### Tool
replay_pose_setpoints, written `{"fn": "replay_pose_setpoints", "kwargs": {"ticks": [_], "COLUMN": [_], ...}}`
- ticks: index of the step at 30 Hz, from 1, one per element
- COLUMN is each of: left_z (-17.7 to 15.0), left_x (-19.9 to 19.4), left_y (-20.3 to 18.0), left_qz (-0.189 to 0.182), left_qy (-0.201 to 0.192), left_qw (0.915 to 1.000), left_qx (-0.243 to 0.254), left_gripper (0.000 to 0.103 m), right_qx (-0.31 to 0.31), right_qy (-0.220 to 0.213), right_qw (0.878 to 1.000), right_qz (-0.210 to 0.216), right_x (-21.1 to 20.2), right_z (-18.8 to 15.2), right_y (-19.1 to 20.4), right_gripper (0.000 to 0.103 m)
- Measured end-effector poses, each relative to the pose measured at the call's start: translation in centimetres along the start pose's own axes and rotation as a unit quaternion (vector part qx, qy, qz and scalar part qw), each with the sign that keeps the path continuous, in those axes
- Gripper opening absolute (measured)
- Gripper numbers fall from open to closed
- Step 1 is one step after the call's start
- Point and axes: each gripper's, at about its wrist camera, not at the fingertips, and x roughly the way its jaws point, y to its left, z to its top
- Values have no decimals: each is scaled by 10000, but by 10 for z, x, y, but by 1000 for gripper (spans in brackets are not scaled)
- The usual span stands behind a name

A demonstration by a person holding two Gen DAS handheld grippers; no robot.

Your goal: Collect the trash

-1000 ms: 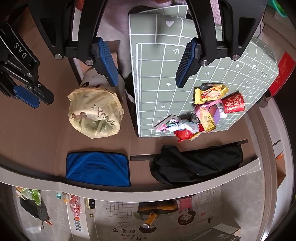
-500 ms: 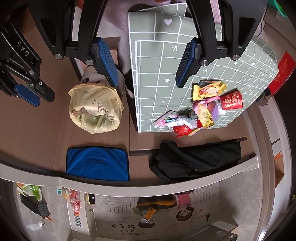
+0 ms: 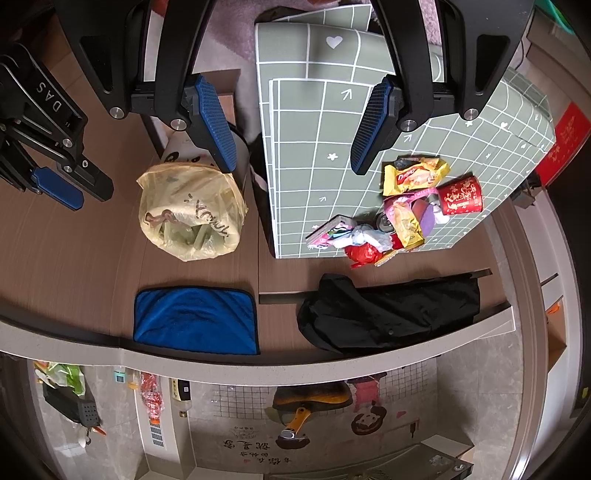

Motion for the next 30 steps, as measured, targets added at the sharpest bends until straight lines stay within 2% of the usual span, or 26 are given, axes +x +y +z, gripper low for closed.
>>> {"fn": "replay_pose_setpoints", "kwargs": {"ticks": [30], "left_z": [0], "left_x": [0], "left_y": [-2], "left_qz": [10], "left_qy": [-5], "left_qw": [10000], "left_qx": [-10], "left_gripper": [65], "right_qx": [-8], "right_qy": [-11], "right_qw": [10000], "right_qz": [-5], "right_x": [-2], "right_z": [1], "right_y": [-1], "right_gripper": [41]}}
